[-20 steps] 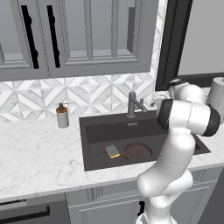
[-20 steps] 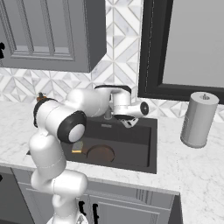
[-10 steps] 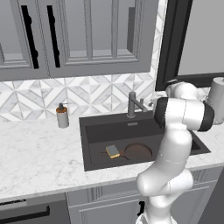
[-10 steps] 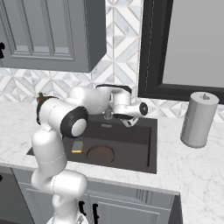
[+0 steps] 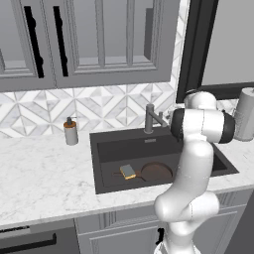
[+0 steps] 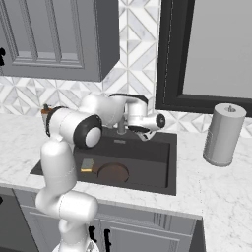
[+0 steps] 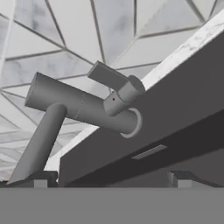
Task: Pick the pan and sponge and place them into the sink. Then turn on the water.
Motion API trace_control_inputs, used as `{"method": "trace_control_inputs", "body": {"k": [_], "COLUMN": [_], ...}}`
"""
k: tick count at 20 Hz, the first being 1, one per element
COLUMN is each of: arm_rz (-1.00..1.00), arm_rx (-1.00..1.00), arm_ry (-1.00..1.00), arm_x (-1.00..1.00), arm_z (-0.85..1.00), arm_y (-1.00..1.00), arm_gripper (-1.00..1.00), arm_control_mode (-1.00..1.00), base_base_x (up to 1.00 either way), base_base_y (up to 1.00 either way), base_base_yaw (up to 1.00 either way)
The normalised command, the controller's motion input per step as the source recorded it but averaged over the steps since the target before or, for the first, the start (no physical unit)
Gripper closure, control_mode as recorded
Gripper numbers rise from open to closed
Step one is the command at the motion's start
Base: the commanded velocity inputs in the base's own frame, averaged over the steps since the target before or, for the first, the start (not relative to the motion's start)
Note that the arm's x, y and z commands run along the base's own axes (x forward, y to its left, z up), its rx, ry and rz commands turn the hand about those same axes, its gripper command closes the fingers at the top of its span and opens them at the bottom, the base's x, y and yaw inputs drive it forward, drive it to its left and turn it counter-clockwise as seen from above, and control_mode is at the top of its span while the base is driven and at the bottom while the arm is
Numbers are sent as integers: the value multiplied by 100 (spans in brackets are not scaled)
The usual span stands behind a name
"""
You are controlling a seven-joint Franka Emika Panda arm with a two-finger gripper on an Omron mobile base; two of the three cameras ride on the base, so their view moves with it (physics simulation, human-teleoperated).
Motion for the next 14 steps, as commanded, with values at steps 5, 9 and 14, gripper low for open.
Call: {"method": "trace_control_inputs", "body": {"k": [5, 9, 14], "arm_rz": [-1, -1, -1], "arm_rx": [-1, -2, -2], "arm_ry": [0, 0, 0], "arm_x": [32, 31, 29], "arm_z": [-14, -16, -21], "arm_y": [0, 0, 0], "arm_gripper": [-100, -100, -100], "arm_control_mode": [-100, -100, -100], "base_base_x": [0, 0, 0], "base_base_y": [0, 0, 0], "base_base_yaw": [0, 0, 0]}}
